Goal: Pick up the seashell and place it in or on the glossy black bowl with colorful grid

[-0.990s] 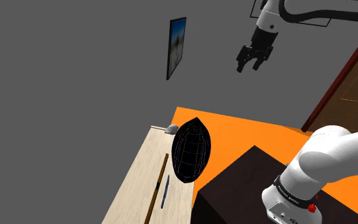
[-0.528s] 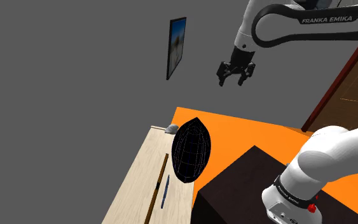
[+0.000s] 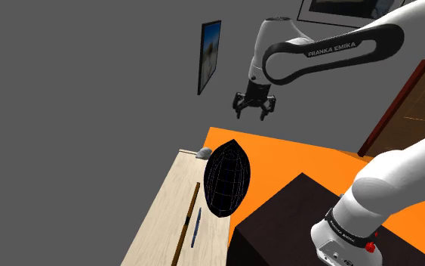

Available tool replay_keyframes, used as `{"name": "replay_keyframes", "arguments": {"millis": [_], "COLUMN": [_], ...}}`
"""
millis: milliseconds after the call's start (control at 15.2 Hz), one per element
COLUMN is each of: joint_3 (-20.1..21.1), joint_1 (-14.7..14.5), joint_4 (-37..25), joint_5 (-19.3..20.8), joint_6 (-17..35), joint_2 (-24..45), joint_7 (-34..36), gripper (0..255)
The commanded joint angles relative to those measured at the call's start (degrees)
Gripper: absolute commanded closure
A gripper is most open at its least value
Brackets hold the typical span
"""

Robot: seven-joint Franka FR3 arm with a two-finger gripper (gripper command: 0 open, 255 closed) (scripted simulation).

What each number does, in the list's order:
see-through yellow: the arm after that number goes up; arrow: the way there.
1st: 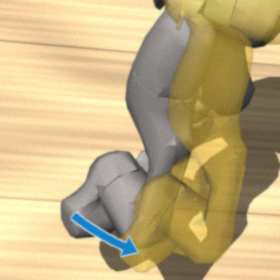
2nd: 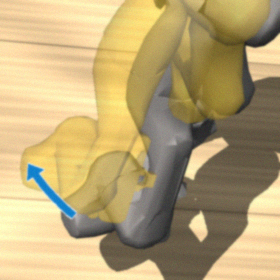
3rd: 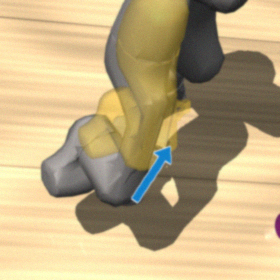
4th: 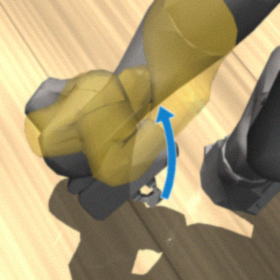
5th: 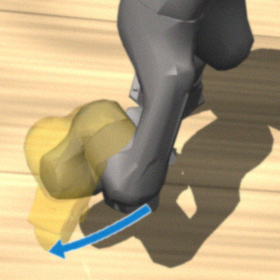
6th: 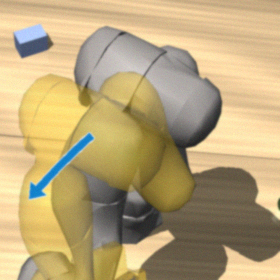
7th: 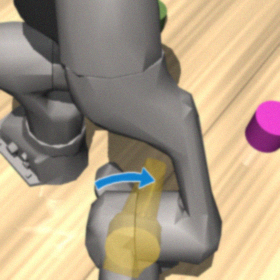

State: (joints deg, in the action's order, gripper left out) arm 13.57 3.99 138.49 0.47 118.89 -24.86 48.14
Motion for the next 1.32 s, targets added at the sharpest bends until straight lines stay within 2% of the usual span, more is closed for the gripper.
{"name": "replay_keyframes", "arguments": {"millis": [0,264,594,990,1254], "joint_3": [1.85,5.15,7.39,6.23,3.96], "joint_1": [0.76,2.17,2.98,1.23,-0.96], "joint_4": [-0.84,-3.56,-8.96,-18.03,-25.43], "joint_5": [0.11,1.67,5.8,11.15,12.99], "joint_6": [2.39,7.0,11.43,14.49,15.45], "joint_2": [3.84,12.67,24.74,39.5,48.94], "joint_7": [5.33,15.95,29.64,44.67,52.62], "gripper": [0,0,0,0,0]}}
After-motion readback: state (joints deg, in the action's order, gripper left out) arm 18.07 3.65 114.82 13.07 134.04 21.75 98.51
